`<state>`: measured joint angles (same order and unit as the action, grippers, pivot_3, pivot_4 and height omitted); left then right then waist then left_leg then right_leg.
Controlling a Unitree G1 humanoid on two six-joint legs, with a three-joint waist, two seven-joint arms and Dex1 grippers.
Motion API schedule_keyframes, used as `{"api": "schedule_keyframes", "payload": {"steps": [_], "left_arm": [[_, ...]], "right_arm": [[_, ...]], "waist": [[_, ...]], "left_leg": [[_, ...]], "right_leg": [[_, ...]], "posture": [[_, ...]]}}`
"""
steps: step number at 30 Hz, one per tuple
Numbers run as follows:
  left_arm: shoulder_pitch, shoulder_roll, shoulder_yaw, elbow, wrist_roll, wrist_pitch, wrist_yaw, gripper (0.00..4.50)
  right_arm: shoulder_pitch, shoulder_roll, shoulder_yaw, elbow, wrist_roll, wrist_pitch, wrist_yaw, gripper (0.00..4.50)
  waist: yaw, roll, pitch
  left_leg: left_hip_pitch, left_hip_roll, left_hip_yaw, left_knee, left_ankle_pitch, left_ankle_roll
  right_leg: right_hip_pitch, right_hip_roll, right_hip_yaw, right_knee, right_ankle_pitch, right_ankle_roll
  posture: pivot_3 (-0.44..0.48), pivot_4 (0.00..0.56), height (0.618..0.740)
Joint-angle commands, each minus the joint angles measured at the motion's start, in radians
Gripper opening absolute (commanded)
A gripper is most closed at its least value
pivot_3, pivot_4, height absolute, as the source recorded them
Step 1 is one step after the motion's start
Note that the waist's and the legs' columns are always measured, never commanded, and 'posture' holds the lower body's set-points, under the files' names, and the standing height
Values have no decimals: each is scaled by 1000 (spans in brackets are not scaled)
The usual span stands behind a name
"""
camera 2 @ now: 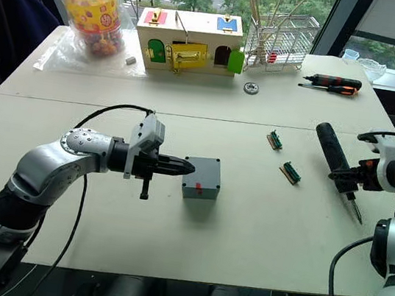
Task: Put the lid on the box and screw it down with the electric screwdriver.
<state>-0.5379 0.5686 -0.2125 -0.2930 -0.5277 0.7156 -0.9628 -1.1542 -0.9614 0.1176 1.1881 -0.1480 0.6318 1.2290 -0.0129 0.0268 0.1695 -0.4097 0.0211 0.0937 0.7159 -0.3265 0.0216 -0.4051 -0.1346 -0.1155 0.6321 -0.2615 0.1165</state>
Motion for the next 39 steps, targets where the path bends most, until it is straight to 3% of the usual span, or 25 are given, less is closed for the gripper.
{"api": "schedule_keyframes", "payload": {"steps": [1,5,11,15,20,26,39], "left_arm": [[-41,8,55,23,-24,-18,-27,0],[-78,-37,85,92,-21,-41,-2,0],[-130,-82,45,161,12,-64,-19,0],[-152,-81,-26,209,97,-125,-43,0],[-164,-116,-59,254,145,-158,-41,0],[-140,-122,-108,254,204,-171,-47,0],[-107,-123,-122,239,235,-160,-49,0]], "right_arm": [[-166,-28,-121,-96,92,63,-69,1776],[-201,40,-330,-254,267,109,-199,1776],[74,265,-633,-858,550,133,-388,1776],[262,430,-651,-1232,712,223,-491,1776],[424,656,-617,-1547,888,264,-672,1776],[593,734,-500,-1673,880,188,-755,1776],[758,713,-358,-1631,801,4,-768,1776]], "waist": [[1,2,1],[1,3,2],[10,-1,1],[24,0,1],[23,0,1],[26,-1,1],[22,-1,1]], "left_leg": [[-1,-2,1,0,0,0],[-1,-2,4,-1,0,0],[-1,-2,4,0,0,0],[-1,-3,6,0,0,0],[-1,-3,6,1,0,0],[0,-4,6,2,0,0],[0,-4,6,1,0,0]], "right_leg": [[-1,0,0,1,0,0],[-3,0,3,1,0,0],[0,0,1,2,0,0],[-3,0,3,6,0,0],[-4,0,3,8,0,0],[-3,0,4,8,0,0],[-4,0,5,8,0,0]], "posture": [[0,150,708],[0,150,708],[0,150,708],[0,150,708],[0,150,708],[0,150,708],[0,150,708]]}}
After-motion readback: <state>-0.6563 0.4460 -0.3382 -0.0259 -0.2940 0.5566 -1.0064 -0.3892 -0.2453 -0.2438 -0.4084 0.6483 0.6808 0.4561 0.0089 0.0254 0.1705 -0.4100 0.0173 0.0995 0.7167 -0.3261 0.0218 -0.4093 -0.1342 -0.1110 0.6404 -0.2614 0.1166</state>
